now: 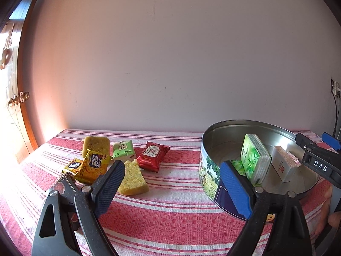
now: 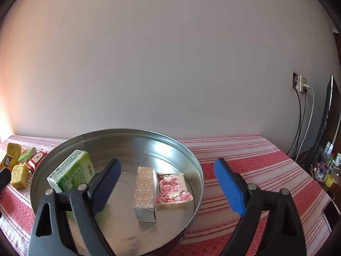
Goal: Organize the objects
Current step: 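Grasp the black gift box with the left tool while the right tool grasps the yellow sponge cake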
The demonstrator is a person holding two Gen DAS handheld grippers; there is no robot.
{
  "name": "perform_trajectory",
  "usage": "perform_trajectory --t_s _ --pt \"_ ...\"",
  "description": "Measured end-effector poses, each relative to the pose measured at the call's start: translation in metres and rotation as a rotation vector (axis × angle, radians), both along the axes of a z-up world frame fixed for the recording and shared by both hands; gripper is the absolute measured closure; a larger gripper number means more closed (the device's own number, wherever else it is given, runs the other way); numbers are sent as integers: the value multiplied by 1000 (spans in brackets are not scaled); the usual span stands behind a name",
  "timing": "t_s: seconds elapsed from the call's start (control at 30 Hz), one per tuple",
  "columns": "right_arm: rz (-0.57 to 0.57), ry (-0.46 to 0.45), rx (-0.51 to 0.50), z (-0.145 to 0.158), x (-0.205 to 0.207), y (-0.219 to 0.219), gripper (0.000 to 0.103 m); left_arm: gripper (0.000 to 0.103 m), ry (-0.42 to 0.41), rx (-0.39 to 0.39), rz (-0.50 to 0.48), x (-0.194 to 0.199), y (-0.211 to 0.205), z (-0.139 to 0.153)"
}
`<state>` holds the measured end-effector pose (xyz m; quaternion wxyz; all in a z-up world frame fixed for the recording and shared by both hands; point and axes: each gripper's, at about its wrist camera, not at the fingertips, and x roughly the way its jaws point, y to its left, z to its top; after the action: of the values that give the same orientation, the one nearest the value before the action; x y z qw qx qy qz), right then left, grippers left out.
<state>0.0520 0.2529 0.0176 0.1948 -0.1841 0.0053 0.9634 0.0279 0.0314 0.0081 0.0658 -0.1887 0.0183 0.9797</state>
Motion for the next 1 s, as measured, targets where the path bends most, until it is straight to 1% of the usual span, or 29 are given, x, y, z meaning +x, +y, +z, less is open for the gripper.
perform_trajectory --t_s 0.17,0.43,0.57,0.77,0.87,1.0 --pt "8 -2 -5 0 8 -16 11 11 -8 3 11 3 -17 0" --pt "38 -18 23 -1 12 -52 11 11 -30 0 31 3 -45 -1" --pt "34 -35 45 -2 11 -71 11 11 -38 -2 48 3 -61 -2" --pt "83 -45 39 -4 7 -101 11 11 -69 16 71 3 -88 -4" --pt "124 -59 18 -5 5 -118 11 11 -84 12 90 4 -103 -5" --pt "189 -91 -16 -8 -1 -146 11 11 -118 41 104 7 -132 -7"
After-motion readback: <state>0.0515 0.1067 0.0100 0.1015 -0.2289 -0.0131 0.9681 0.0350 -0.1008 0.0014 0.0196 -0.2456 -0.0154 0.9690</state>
